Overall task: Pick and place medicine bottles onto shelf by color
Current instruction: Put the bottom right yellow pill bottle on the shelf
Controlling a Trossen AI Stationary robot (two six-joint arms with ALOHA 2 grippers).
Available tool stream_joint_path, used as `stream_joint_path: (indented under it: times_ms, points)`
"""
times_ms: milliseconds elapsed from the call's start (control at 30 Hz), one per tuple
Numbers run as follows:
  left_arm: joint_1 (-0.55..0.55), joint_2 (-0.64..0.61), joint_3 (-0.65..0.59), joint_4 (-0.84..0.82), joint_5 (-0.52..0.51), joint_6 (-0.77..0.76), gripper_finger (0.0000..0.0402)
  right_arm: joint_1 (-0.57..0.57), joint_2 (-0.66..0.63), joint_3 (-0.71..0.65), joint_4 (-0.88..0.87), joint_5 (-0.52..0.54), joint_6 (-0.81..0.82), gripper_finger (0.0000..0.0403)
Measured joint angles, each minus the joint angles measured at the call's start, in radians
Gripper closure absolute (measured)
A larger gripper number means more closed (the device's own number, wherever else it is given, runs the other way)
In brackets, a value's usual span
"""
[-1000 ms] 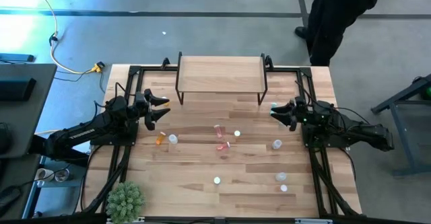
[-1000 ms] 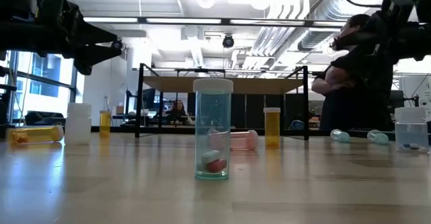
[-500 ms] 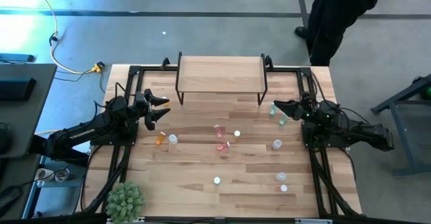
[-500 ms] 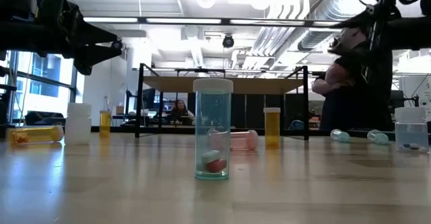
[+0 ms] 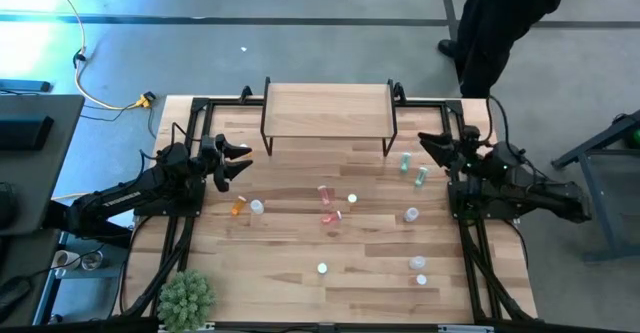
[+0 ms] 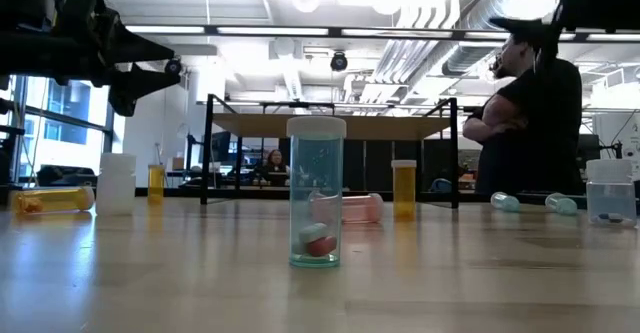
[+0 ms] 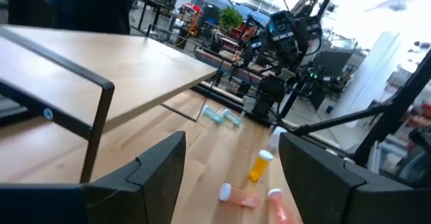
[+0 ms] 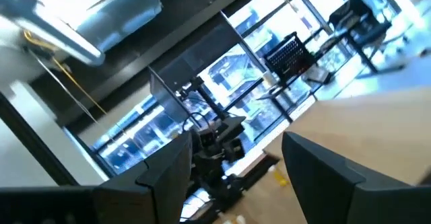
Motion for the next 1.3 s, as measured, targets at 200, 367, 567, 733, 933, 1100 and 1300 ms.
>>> stream_joint_path:
  times_ms: [200,367,567,733,933,1100,1300]
  points:
    - [0.0,0.0,0.0,0.0,-0.002,-0.117,0.0172,0.0,0.14,0.124,-0.103,-0.001,-0.156,0.0181]
    - [0.0,0.0,0.0,0.001,-0.002,-0.209,0.0172,0.0,0.27,0.199,-0.183,-0.056,-0.254,0.0181]
    - [0.0,0.0,0.0,0.001,-0.002,-0.218,0.0172,0.0,0.417,0.266,-0.217,-0.129,-0.316,0.0181]
    - [0.0,0.0,0.0,0.001,-0.002,-0.218,0.0172,0.005,0.535,0.318,-0.216,-0.234,-0.36,0.0181]
    - [0.0,0.0,0.0,0.001,-0.002,-0.234,0.0172,0.063,0.658,0.4,-0.259,-0.263,-0.447,0.0181]
    - [0.0,0.0,0.0,0.001,-0.001,-0.234,0.0172,0.124,0.751,0.482,-0.353,-0.264,-0.499,0.0181]
    - [0.0,0.0,0.0,0.001,-0.001,-0.234,0.0172,0.174,0.865,0.557,-0.472,-0.251,-0.597,0.0181]
